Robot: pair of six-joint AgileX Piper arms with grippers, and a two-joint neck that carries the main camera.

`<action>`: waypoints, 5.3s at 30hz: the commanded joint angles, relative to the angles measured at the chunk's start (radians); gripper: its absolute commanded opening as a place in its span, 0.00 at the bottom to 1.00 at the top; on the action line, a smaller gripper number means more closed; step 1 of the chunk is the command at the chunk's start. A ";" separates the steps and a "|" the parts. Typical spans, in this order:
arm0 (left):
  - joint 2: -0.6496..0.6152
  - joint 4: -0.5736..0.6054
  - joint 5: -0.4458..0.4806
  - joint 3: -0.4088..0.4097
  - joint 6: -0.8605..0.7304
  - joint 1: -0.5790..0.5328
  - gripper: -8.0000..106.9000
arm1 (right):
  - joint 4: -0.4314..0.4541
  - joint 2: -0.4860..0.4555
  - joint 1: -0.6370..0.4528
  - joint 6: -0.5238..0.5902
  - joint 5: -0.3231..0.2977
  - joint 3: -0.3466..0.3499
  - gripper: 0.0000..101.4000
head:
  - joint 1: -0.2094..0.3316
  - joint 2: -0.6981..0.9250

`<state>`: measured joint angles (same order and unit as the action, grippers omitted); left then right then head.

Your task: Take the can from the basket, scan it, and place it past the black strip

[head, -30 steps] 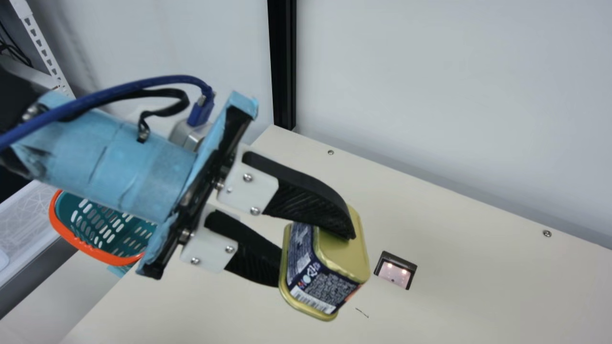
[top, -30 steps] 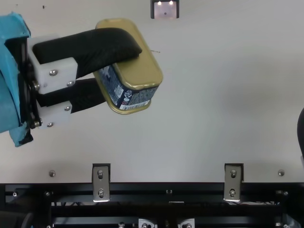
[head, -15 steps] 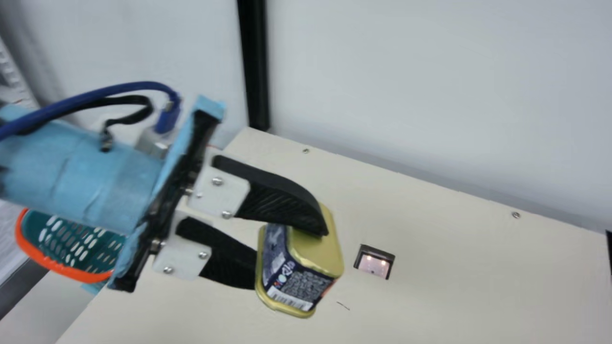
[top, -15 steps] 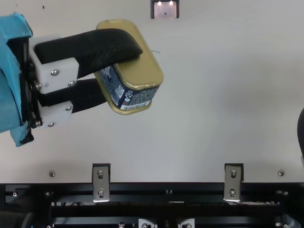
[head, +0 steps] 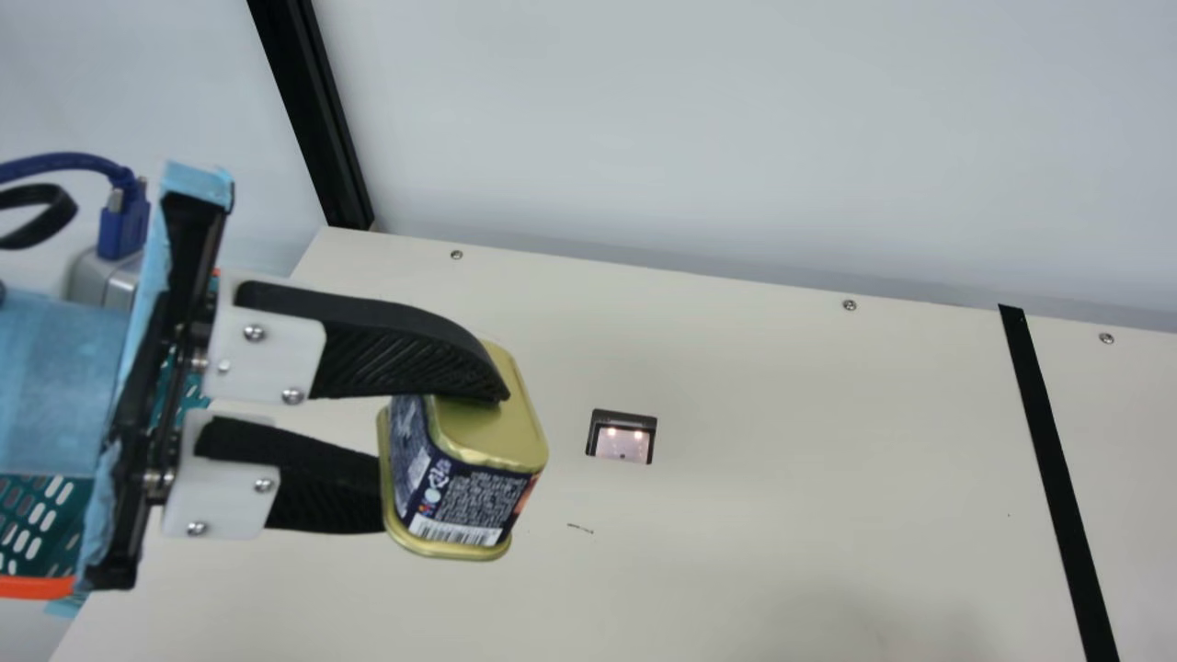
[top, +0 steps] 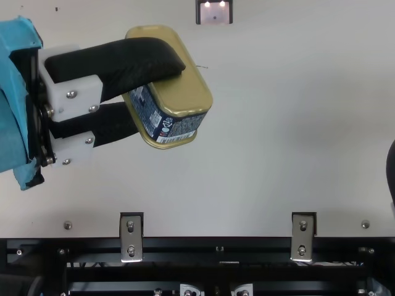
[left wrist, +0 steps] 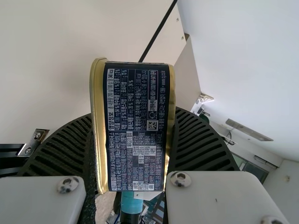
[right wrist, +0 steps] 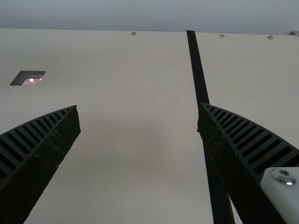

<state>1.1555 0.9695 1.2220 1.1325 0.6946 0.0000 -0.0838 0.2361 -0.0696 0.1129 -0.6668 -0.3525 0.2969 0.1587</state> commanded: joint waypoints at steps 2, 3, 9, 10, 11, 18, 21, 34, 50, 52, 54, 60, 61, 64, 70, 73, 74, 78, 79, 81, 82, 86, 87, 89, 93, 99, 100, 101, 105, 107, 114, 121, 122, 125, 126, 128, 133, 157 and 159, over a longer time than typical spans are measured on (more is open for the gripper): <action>0.000 0.000 0.000 0.000 0.000 0.000 0.16 | 0.000 0.000 0.000 0.000 0.000 0.000 1.00 | 0.004 -0.013; 0.000 0.000 0.000 0.000 0.000 0.000 0.16 | 0.000 0.000 0.000 0.000 0.000 0.000 1.00 | 0.004 -0.013; 0.000 0.000 0.000 0.000 0.000 0.000 0.16 | 0.000 0.000 0.000 0.000 0.000 0.000 1.00 | 0.004 -0.013; 0.000 0.000 0.000 0.000 0.000 0.000 0.16 | 0.000 0.000 0.000 0.000 0.000 0.000 1.00 | 0.004 -0.013; 0.000 0.000 0.000 0.000 0.000 0.000 0.16 | 0.000 0.000 0.000 0.000 0.000 0.000 1.00 | 0.004 -0.013; -0.004 -0.007 -0.017 -0.007 -0.022 -0.009 0.16 | 0.000 0.000 0.000 0.000 0.000 0.000 1.00 | 0.004 -0.013; -0.018 -0.044 -0.074 -0.007 -0.036 -0.059 0.16 | 0.000 0.000 0.000 0.000 0.000 0.000 1.00 | 0.004 -0.013; -0.020 -0.335 -0.501 -0.040 -0.042 -0.408 0.16 | 0.000 0.000 0.000 0.000 0.000 0.000 1.00 | 0.004 -0.013; 0.139 -0.614 -0.882 -0.084 0.167 -0.727 0.16 | 0.000 0.000 0.000 0.000 0.000 0.000 1.00 | 0.004 -0.013; 0.151 -0.556 -0.916 -0.088 0.193 -0.752 0.16 | 0.000 0.000 0.000 0.000 0.000 0.000 1.00 | 0.004 -0.013; 0.151 -0.670 -0.903 -0.086 0.187 -0.743 0.16 | 0.000 0.000 0.000 0.000 0.000 0.000 1.00 | 0.004 -0.013; 0.151 -0.667 -0.917 -0.086 0.195 -0.752 0.16 | 0.000 0.000 0.000 0.000 0.000 0.000 1.00 | 0.004 -0.013; 0.151 -0.667 -0.917 -0.086 0.195 -0.752 0.16 | 0.000 0.000 0.000 0.000 0.000 0.000 1.00 | 0.004 -0.013; 0.151 -0.667 -0.917 -0.086 0.195 -0.752 0.16 | 0.000 0.000 0.000 0.000 0.000 0.000 1.00 | 0.004 -0.013; 0.151 -0.667 -0.917 -0.086 0.195 -0.752 0.16 | 0.000 0.000 0.000 0.000 0.000 0.000 1.00 | 0.004 -0.013; 0.158 -0.635 -0.925 -0.089 0.154 -0.738 0.16 | 0.000 0.000 0.000 0.000 0.000 0.000 1.00 | 0.004 -0.013; 0.164 -0.631 -0.933 -0.091 0.145 -0.732 0.16 | 0.000 0.000 0.000 0.000 0.000 0.000 1.00 | 0.004 -0.013; 0.200 -0.632 -0.982 -0.091 0.099 -0.691 0.16 | 0.000 0.000 0.000 0.000 0.000 0.000 1.00 | 0.004 -0.013; 0.210 -0.628 -0.994 -0.089 0.090 -0.681 0.16 | 0.000 0.000 0.000 0.000 0.000 0.000 1.00 | 0.004 -0.013; 0.229 -0.633 -1.014 -0.082 0.073 -0.658 0.16 | 0.000 0.000 0.000 0.000 0.000 0.000 1.00 | 0.004 -0.013; 0.240 -0.632 -1.022 -0.077 0.064 -0.645 0.16 | 0.000 0.000 0.000 0.000 0.000 0.000 1.00 | 0.004 -0.013; 0.276 -0.640 -1.047 -0.056 0.034 -0.596 0.16 | 0.000 0.000 0.000 0.000 0.000 0.000 1.00 | 0.004 -0.013; 0.284 -0.641 -1.051 -0.052 0.027 -0.584 0.16 | 0.000 0.000 0.000 0.000 0.000 0.000 1.00 | 0.004 -0.013; 0.299 -0.641 -1.057 -0.044 0.009 -0.565 0.16 | 0.000 0.000 0.000 0.000 0.000 0.000 1.00 | 0.004 -0.013; 0.323 -0.650 -1.073 -0.046 -0.041 -0.537 0.16 | 0.000 0.000 0.000 0.000 0.000 0.000 1.00 | 0.004 -0.013; 0.354 -0.672 -1.138 -0.090 -0.127 -0.513 0.16 | 0.000 0.000 0.000 0.000 0.000 0.000 1.00 | 0.004 -0.013; 0.359 -0.675 -1.154 -0.099 -0.145 -0.510 0.16 | 0.000 0.000 0.000 0.000 0.000 0.000 1.00 | 0.004 -0.013; 0.365 -0.677 -1.169 -0.109 -0.158 -0.508 0.16 | 0.000 0.000 0.000 0.000 0.000 0.000 1.00 | 0.004 -0.013; 0.389 -0.675 -1.233 -0.141 -0.211 -0.498 0.16 | 0.000 0.000 0.000 0.000 0.000 0.000 1.00 | 0.004 -0.013; 0.402 -0.667 -1.267 -0.156 -0.237 -0.496 0.16 | 0.000 0.000 0.000 0.000 0.000 0.000 1.00 | 0.004 -0.013; 0.449 -0.617 -1.373 -0.196 -0.341 -0.505 0.16 | 0.000 0.000 0.000 0.000 0.000 0.000 1.00 | 0.004 -0.013; 0.496 -0.557 -1.462 -0.224 -0.446 -0.532 0.16 | 0.000 0.000 0.000 0.000 0.000 0.000 1.00 | 0.004 -0.013; 0.503 -0.549 -1.475 -0.227 -0.463 -0.536 0.16 | 0.000 0.000 0.000 0.000 0.000 0.000 1.00 | 0.004 -0.013; 0.523 -0.520 -1.513 -0.234 -0.514 -0.546 0.16 | 0.000 0.000 0.000 0.000 0.000 0.000 1.00 | 0.004 -0.013; 0.529 -0.509 -1.525 -0.236 -0.529 -0.550 0.16 | 0.000 0.000 0.000 0.000 0.000 0.000 1.00 | 0.004 -0.013; 0.543 -0.489 -1.547 -0.240 -0.560 -0.556 0.16 | 0.000 0.000 0.000 0.000 0.000 0.000 1.00 | 0.004 -0.013; 0.576 -0.443 -1.597 -0.248 -0.617 -0.576 0.16 | 0.000 0.000 0.000 0.000 0.000 0.000 1.00 | 0.004 -0.013; 0.697 -0.442 -1.742 -0.259 -0.595 -0.605 0.16 | 0.000 0.000 0.000 0.000 0.000 0.000 1.00 | 0.004 -0.013; 0.706 -0.448 -1.751 -0.258 -0.588 -0.605 0.16 | 0.000 0.000 0.000 0.000 0.000 0.000 1.00 | 0.004 -0.013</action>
<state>1.8581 0.5254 -0.5237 0.8745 0.1030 -0.6058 -0.0838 0.2361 -0.0696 0.1129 -0.6668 -0.3525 0.2969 0.1587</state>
